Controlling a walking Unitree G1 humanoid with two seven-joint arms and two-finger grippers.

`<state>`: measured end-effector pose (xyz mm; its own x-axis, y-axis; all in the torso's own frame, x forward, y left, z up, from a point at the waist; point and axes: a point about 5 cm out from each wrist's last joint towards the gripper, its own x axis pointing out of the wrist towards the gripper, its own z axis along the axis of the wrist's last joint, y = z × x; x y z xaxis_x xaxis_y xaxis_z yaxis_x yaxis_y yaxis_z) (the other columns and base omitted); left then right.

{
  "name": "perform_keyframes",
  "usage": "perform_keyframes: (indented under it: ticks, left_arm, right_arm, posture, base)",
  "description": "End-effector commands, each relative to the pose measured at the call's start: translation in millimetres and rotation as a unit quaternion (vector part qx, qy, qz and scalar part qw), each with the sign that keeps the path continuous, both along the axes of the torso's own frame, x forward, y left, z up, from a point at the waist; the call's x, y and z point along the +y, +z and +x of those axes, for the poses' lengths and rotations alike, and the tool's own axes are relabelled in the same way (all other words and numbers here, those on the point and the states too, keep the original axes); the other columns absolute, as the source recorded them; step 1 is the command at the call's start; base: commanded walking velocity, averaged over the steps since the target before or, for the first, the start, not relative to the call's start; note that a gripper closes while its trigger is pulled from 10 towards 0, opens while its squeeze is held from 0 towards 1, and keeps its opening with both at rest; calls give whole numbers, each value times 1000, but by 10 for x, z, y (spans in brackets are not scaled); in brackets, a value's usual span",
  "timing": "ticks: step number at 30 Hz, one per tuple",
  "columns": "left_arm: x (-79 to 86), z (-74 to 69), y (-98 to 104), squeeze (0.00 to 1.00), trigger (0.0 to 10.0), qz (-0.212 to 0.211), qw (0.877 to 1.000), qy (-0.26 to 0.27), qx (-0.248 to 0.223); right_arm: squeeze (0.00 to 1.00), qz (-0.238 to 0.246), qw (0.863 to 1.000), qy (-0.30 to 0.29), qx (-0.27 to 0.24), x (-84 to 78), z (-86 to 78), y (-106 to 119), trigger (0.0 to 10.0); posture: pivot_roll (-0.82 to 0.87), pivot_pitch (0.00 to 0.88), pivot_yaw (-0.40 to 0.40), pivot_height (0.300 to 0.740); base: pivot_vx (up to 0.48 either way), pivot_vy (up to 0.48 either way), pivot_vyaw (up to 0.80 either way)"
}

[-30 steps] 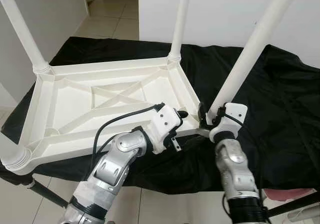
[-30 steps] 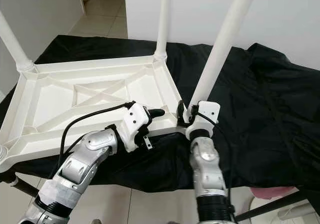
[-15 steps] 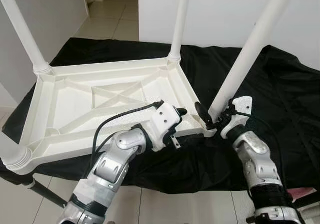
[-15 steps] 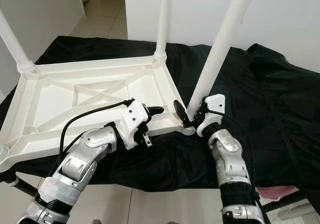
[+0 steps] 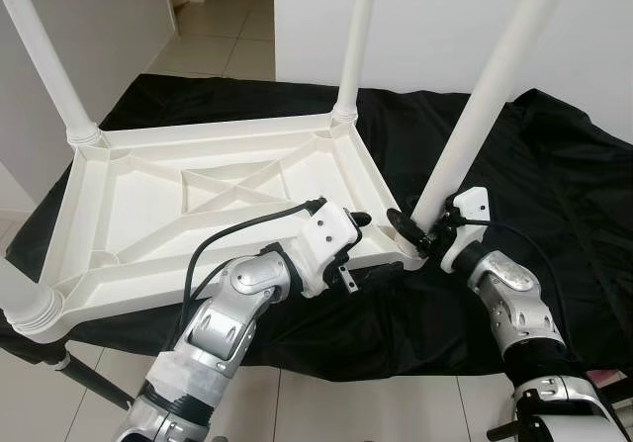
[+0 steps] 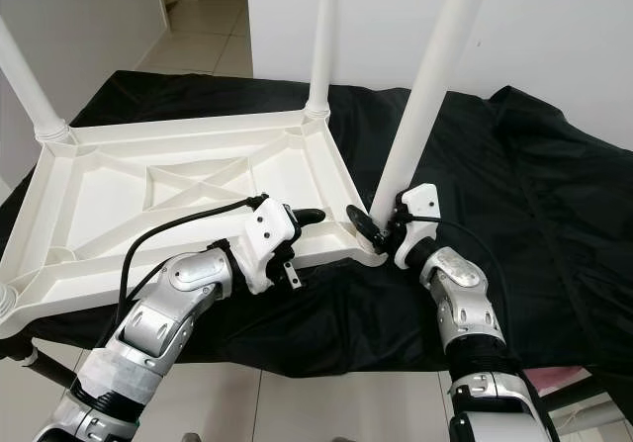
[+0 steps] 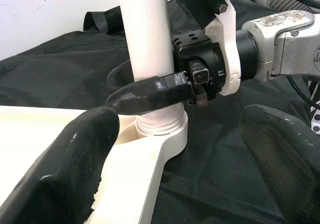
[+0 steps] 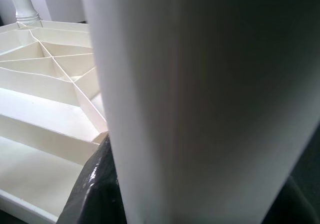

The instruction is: Building children table

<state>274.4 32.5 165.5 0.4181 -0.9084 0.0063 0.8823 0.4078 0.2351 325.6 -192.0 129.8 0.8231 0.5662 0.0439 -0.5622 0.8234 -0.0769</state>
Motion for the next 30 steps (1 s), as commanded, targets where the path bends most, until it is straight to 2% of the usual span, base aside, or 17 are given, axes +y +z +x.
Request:
perform_keyframes:
  ticks: [1, 6, 7, 10, 16, 21, 24, 26, 27, 28, 30]
  left_arm:
    - [16, 54, 13, 0, 10000, -3, 999, 31, -7]
    - [22, 55, 13, 0, 10000, -3, 999, 31, -8]
    - [20, 61, 10, 0, 10000, -1, 999, 30, -9]
    - [17, 70, 7, 0, 10000, 3, 999, 30, -12]
    - [10, 80, 0, 0, 10000, 6, 999, 29, -12]
    - [12, 76, -29, 0, 10000, 9, 999, 30, -11]
    - [14, 75, -35, 0, 10000, 9, 999, 31, -10]
    - [16, 82, -51, 0, 10000, 8, 999, 33, -7]
    - [16, 82, -51, 0, 10000, 8, 999, 33, -7]
    - [16, 86, -60, 0, 10000, 8, 999, 35, -7]
    - [16, 86, -60, 0, 10000, 8, 999, 35, -7]
  right_arm:
    - [0, -5, 1000, 11, 11, 15, -6, -54, 0]
    - [0, -4, 1000, 13, 13, 13, -12, -74, 0]
    - [0, -4, 1000, 12, 15, 16, -21, -96, 10000]
    - [0, 2, 1000, 12, 17, 25, -25, -116, 10000]
    - [0, 22, 998, -55, 25, 96, -19, -157, 10000]
    - [0, 56, 991, -116, 28, 144, -50, -182, 10000]
    - [0, 55, 989, -137, 24, 148, -65, -182, 10000]
    - [0, 70, 976, -202, 31, 141, -102, -205, 10000]
    - [0, 70, 976, -202, 31, 141, -102, -205, 10000]
    - [0, 72, 968, -240, 30, 140, -132, -220, 10000]
    - [0, 72, 968, -240, 30, 140, -132, -220, 10000]
  posture:
    - [-7, 0, -27, 740]
    - [-9, 0, -20, 740]
    - [-11, 0, -15, 740]
    - [-12, 0, -15, 740]
    - [-18, 0, -11, 740]
    - [-26, 0, -17, 740]
    - [-29, 0, -17, 740]
    - [-30, 0, -21, 740]
    - [-30, 0, -21, 740]
    - [-31, 0, -23, 740]
    - [-31, 0, -23, 740]
  base:
    - [0, 0, 0]
    - [0, 0, 0]
    - [0, 0, 0]
    - [0, 0, 0]
    - [0, 0, 0]
    - [0, 0, 0]
    - [0, 0, 0]
    - [0, 0, 0]
    - [0, 0, 0]
    - [0, 0, 0]
    - [0, 0, 0]
